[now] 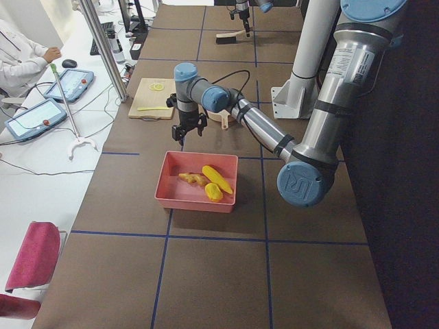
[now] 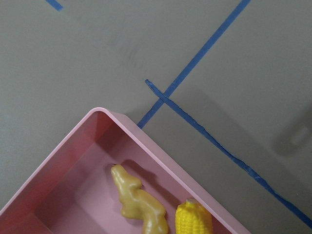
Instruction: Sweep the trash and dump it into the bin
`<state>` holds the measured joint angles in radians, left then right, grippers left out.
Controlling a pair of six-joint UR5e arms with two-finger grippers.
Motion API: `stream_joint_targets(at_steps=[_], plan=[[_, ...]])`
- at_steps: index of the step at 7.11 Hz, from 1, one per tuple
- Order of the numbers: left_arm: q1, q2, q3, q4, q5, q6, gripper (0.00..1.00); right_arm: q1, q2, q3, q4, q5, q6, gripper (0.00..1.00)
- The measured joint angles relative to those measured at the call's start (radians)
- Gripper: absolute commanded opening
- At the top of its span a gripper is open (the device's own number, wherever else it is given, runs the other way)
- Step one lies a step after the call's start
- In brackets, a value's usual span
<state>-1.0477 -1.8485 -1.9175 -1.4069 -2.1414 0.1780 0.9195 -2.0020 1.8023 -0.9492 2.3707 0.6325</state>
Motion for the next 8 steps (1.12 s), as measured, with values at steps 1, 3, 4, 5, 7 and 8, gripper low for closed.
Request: stream_joint_targets(at_steps=[1, 3, 4, 5, 7, 8], plan=[[-0.001, 0.001, 0.0, -0.001, 0.0, 0.0, 1.0, 0.037, -0.002, 0.015, 0.001, 0.003, -0.001, 1.0], [-0.052, 0.011, 0.009, 0.007, -0.014, 0.004, 1.0, 0.173, -0.003, 0.039, -0.001, 0.017, -0.024, 1.0], [-0.124, 0.024, 0.024, 0.027, -0.063, 0.005, 1.0, 0.247, -0.002, 0.037, -0.008, 0.039, -0.056, 1.0], [-0.216, 0.041, 0.065, 0.045, -0.139, 0.007, 1.0, 0.301, -0.001, 0.033, -0.025, 0.06, -0.094, 1.0], [-0.395, 0.11, 0.182, 0.044, -0.268, 0.029, 1.0, 0.425, 0.012, 0.032, -0.163, 0.073, -0.271, 1.0], [-0.454, 0.15, 0.205, 0.041, -0.265, 0.043, 1.0, 0.503, 0.042, 0.034, -0.282, 0.07, -0.397, 1.0]])
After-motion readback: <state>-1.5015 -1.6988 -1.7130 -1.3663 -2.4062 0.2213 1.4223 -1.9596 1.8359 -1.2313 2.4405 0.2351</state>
